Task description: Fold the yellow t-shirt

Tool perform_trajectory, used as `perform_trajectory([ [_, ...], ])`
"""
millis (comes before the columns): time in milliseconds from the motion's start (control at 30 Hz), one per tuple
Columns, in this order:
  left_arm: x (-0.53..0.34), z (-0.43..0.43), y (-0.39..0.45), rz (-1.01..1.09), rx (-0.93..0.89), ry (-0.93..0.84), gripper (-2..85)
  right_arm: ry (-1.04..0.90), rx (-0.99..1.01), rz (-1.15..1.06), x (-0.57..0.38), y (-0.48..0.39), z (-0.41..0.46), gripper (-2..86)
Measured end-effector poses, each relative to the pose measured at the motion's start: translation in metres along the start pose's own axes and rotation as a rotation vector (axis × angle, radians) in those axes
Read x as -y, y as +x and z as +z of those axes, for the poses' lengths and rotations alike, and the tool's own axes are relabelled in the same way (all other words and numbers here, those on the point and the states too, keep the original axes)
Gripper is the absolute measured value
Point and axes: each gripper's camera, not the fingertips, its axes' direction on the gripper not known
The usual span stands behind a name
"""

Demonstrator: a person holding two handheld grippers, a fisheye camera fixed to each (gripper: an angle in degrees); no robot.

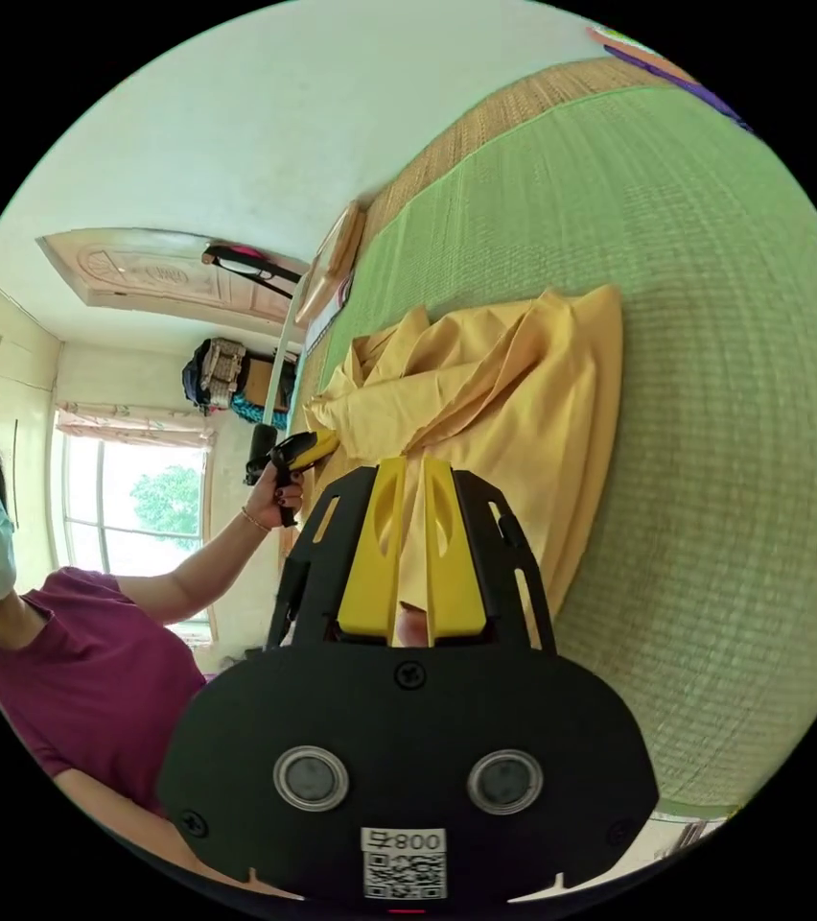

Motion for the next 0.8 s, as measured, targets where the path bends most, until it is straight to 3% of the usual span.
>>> perform_trajectory([
  [333, 0.012, 0.013, 0.018, 0.056, -0.078, 0.030, 0.7, -0.152, -0.062, -0.077, 0.024, -0.061, 0.100, 2.0],
  [800, 0.061, 0.021, 0.054, 0.159, -0.120, 0.082, 1.0, -0.009, -0.068, -0.130, 0.061, -0.114, 0.098, 0.3],
])
